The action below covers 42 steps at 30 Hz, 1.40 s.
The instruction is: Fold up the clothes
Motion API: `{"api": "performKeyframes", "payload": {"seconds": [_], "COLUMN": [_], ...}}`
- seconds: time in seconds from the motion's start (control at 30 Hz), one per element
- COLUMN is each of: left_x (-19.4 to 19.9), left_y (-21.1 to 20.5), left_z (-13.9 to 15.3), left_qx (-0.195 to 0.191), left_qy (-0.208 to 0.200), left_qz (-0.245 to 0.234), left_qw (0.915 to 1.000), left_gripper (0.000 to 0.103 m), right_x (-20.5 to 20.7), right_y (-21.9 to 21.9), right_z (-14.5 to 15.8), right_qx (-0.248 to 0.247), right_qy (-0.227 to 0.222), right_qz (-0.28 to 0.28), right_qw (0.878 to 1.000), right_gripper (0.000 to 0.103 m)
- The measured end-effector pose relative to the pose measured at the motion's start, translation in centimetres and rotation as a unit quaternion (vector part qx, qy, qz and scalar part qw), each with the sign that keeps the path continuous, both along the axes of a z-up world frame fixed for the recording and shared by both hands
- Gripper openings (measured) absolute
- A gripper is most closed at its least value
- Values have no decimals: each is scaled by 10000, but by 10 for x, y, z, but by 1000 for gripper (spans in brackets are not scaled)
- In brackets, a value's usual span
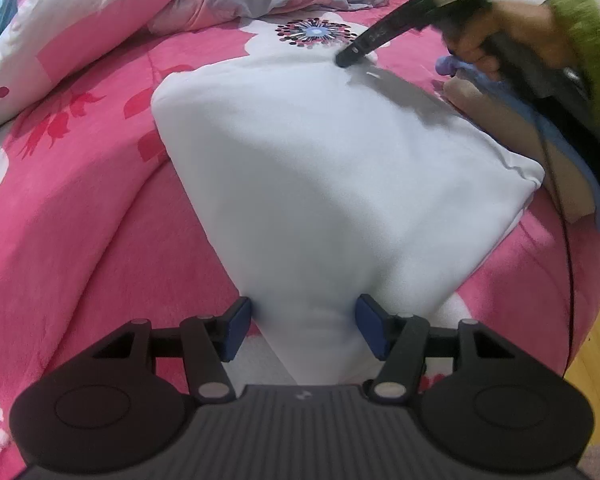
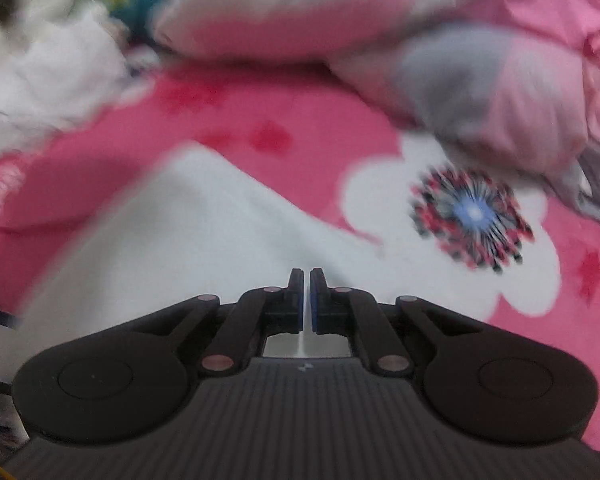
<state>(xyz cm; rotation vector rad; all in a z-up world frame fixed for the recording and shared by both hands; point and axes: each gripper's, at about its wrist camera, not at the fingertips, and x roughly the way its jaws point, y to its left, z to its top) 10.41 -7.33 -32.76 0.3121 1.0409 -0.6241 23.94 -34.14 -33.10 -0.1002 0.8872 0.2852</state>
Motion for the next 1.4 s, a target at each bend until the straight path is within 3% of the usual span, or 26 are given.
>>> {"api": "performKeyframes", "payload": {"seconds": [0.07,0.13,0.23,0.33,0.4,0.47,0.53,0.6,0.63,0.73,0.8,0.87,0.93,1.03,1.1,1.27,1.4], "left_x": [2,4,5,6,4,3,3,3,3,3,4,3,2,2,3,3,2], "left_y": [1,4,5,5,4,4,6,9,10,13,13,14,15,16,17,27,37], "left_z": [0,0,0,-1,-2,-3,-4,-5,-5,-5,-5,-5,-5,-5,-5,-1,-1], "left_qx": [-30,-102,-151,-208,-217,-227,-290,-362,-398,-464,-489,-511,-544,-595,-641,-827,-950], "left_qy": [30,92,147,261,245,229,263,324,350,400,428,428,439,453,483,694,922], "left_qz": [-11,11,42,174,204,234,298,370,404,447,458,452,465,493,501,539,504], "left_qw": [10000,9999,9998,9993,9993,9992,9988,9981,9978,9971,9968,9968,9965,9960,9955,9927,9899], "left_gripper": [60,59,59,59,59,59,59,59,59,59,59,59,59,60,60,59,59], "right_x": [14,12,4,10,25,45,62,65,63,57,61,68,83,105,99,43,-7], "right_y": [-15,-20,5,52,72,81,60,45,44,58,84,105,115,82,54,42,16], "right_z": [-7,11,34,25,7,-17,-35,-26,-18,-1,-8,-25,-45,-52,-39,6,0], "right_qx": [65,-26,398,738,927,877,1218,1152,1127,1508,1786,1962,1881,1742,1878,1765,1419], "right_qy": [108,-178,-386,-157,140,502,680,502,410,430,762,1089,1222,790,567,690,1263], "right_qz": [-588,-895,-194,957,1219,1017,229,-392,-417,202,940,1250,1026,-462,-918,-124,-435], "right_qw": [9982,9958,9983,9926,9881,9897,9900,9913,9919,9874,9765,9664,9691,9805,9763,9818,9808], "right_gripper": [3,3,4,4,3,0,0,2,2,4,4,3,0,5,5,5,5]}}
